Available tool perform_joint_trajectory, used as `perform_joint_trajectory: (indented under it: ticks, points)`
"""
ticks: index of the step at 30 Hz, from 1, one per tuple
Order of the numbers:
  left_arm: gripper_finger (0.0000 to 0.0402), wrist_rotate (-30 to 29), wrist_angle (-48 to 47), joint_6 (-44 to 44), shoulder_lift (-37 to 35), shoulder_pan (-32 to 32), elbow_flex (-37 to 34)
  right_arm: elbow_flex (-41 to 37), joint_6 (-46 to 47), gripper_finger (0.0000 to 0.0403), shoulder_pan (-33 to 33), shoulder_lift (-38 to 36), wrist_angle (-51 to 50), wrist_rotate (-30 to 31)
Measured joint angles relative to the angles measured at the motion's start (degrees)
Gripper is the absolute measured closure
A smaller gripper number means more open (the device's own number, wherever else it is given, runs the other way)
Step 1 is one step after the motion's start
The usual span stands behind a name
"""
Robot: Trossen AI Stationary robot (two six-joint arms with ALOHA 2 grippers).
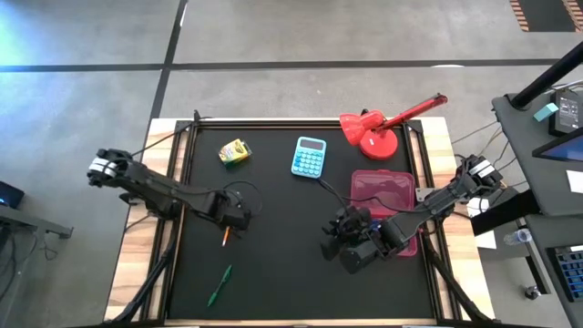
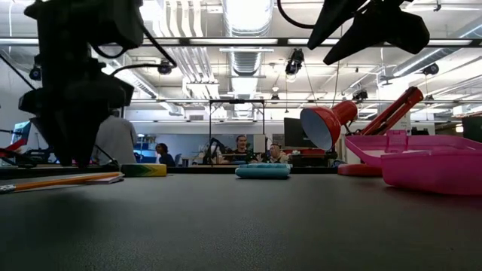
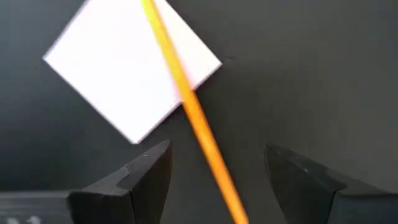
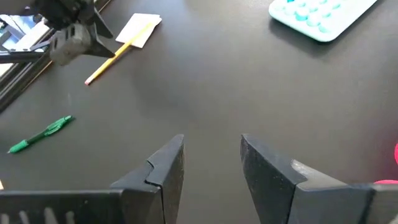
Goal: Pack school essentials
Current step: Put the orange pencil into the pink supply box
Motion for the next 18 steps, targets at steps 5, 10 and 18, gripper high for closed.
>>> perform_joint_trajectory:
  ticks: [5,10,18]
  points:
    - [0.0167,0.6,3.6,-1.7,4.9,-1.0,0.0,0.0,-0.9,0.0255,0.0,0.0,0.0,-1.6]
    - [0.0183,0.8,4.0,-2.3,8.5,-1.0,0.3,0.0,-1.5,0.0255,0.0,0.0,0.1,-3.6]
    - [0.0298,1.7,5.4,-2.2,8.7,-1.0,0.2,0.0,-2.0,0.0255,0.0,0.0,0.1,-4.4]
